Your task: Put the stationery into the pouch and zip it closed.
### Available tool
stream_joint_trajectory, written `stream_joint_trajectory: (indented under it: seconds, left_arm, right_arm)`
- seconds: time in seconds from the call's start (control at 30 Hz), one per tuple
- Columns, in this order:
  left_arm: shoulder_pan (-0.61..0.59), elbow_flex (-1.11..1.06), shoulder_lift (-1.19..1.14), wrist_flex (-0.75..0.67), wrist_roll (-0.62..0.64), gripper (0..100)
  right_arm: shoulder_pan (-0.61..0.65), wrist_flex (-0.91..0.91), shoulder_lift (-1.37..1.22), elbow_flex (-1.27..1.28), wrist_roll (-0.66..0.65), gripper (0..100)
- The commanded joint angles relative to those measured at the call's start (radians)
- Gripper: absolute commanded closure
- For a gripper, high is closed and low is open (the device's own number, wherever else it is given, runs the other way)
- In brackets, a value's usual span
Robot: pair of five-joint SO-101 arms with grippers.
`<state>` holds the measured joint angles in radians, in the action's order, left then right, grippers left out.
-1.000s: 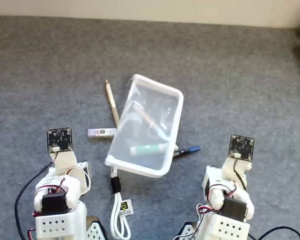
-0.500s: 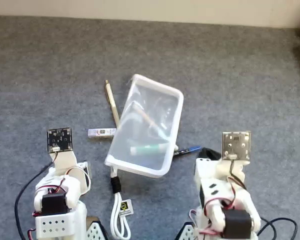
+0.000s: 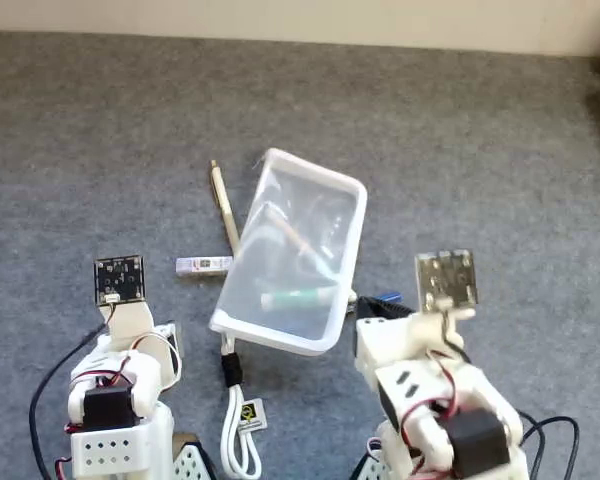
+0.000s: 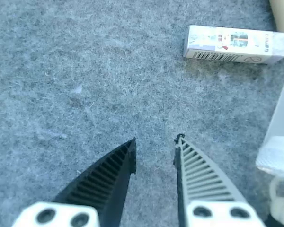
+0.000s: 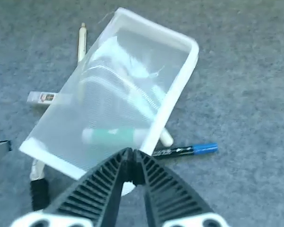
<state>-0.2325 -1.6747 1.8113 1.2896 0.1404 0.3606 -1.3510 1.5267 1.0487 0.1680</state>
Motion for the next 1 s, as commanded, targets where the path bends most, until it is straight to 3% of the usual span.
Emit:
stream_joint_trajectory:
  seconds: [0.0,0.27,0.53,0.67,0.97]
  left_arm:
    - [-0.007,-0.021,0.008,0.003,0.005,87]
    - [-0.007,-0.021,0.008,0.003,0.005,87]
    - [-0.007,-0.021,0.008,0.003,0.005,87]
    - [-0.007,-0.021,0.008,0.003,0.005,87]
    - [-0.007,-0.021,0.008,0.003,0.005,87]
  right_arm:
    - [0.087,0.001,-0.225,-0.137,0.075,99.5]
    - [0.401,0.110,-0.343,-0.156,0.086,99.5]
    - [0.556,0.371,-0.344,0.019,0.086,94.7]
    - [0.598,0.417,-0.344,0.067,0.087,85.8]
    - [0.665,0.461,-0.389,0.076,0.164,85.7]
